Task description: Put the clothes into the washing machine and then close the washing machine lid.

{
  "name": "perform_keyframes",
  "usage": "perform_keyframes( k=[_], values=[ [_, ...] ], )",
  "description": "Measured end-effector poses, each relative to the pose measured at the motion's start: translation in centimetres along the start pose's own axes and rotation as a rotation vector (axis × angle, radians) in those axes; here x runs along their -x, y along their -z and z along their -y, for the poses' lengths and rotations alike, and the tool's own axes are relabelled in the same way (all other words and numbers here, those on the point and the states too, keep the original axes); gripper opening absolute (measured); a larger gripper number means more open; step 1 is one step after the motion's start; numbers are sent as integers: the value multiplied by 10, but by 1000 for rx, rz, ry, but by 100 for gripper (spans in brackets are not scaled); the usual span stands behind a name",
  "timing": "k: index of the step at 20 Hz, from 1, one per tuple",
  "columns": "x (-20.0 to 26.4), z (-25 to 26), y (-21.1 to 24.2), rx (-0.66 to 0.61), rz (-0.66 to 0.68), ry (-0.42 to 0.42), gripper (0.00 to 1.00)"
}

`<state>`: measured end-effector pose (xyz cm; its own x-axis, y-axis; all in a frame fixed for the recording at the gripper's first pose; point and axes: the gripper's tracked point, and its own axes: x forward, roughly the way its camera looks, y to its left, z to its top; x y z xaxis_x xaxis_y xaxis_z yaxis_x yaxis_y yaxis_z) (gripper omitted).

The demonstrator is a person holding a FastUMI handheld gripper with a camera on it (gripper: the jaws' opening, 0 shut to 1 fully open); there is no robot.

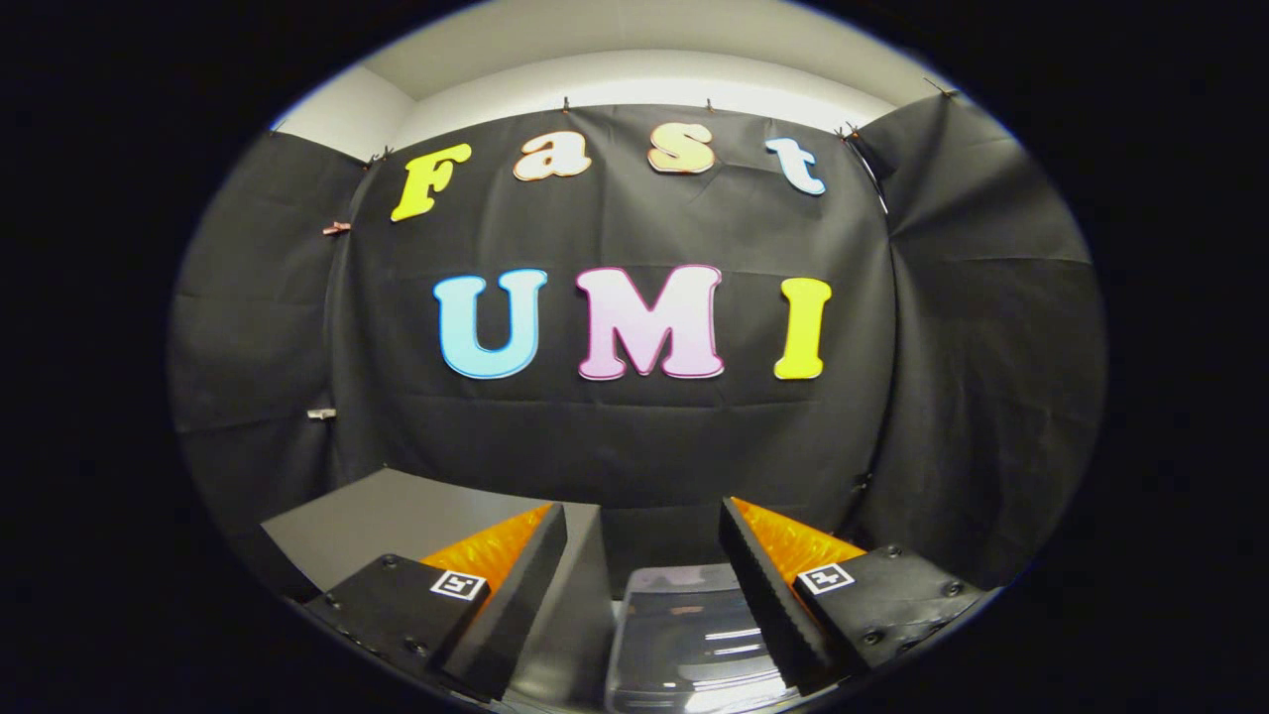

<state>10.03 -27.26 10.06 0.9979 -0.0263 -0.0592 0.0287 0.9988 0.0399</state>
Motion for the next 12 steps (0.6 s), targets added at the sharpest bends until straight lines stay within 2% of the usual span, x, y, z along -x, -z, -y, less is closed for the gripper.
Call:
perform_keyframes(
  k=[3, 12],
  values=[
    [0, -52, 6, 2, -6, -10, 98],
    [7, -193, -20, -50, 69, -32, 98]
  ],
)
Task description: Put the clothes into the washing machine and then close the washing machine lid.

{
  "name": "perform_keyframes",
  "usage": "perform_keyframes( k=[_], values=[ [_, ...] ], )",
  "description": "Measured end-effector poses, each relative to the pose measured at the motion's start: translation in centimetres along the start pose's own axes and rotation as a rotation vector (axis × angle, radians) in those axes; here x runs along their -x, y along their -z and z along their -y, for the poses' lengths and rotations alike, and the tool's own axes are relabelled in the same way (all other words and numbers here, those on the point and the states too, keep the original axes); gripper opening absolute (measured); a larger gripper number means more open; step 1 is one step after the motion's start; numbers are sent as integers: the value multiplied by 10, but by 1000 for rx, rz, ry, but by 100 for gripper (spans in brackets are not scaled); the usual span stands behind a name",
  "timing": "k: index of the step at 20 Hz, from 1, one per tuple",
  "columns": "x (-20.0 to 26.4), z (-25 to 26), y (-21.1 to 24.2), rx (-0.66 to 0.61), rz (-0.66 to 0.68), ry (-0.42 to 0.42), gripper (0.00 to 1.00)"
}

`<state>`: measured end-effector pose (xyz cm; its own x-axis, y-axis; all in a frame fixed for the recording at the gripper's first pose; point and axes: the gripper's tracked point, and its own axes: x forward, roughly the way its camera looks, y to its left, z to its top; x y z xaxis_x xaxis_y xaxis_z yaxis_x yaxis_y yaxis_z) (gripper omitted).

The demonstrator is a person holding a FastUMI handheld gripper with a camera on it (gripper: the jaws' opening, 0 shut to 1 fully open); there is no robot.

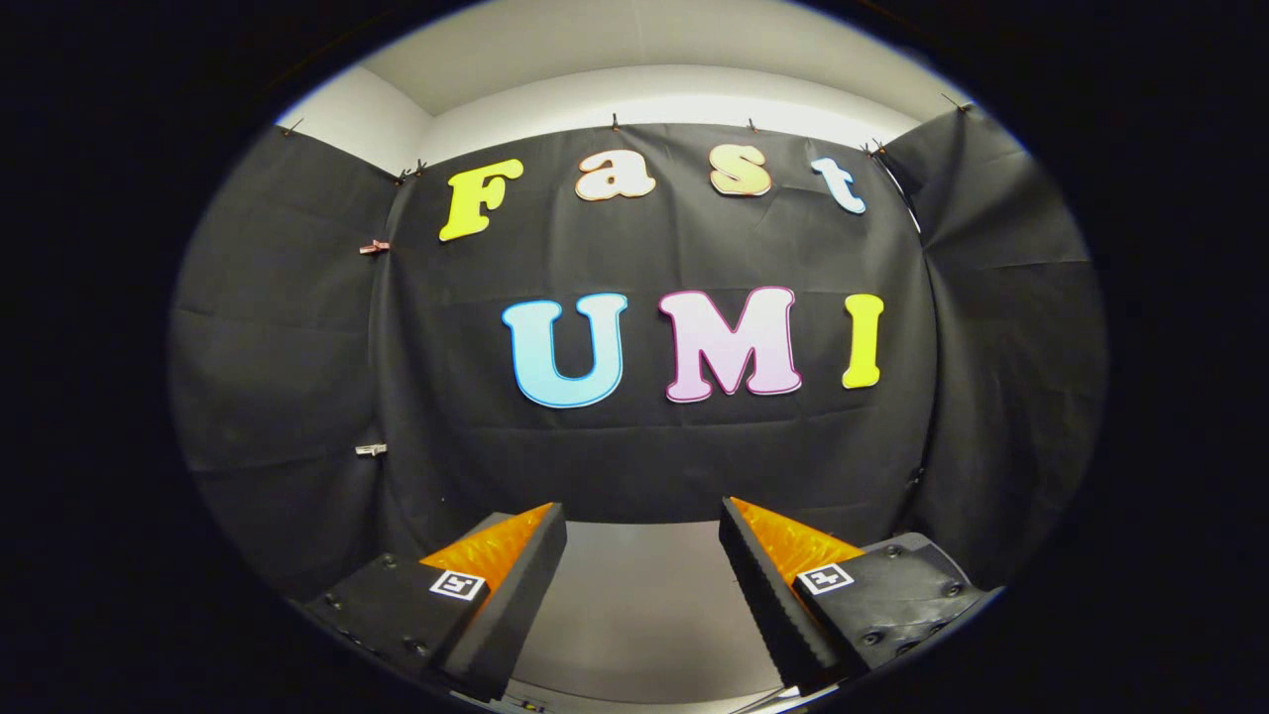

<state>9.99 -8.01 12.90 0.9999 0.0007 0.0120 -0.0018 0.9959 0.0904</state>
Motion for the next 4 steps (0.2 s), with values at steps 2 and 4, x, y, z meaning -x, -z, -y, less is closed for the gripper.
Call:
perform_keyframes(
  k=[2, 4],
  values=[
    [-1, -29, -1, 25, 14, -22, 98],
    [-12, -37, -1, 52, 26, -33, 98]
  ],
)
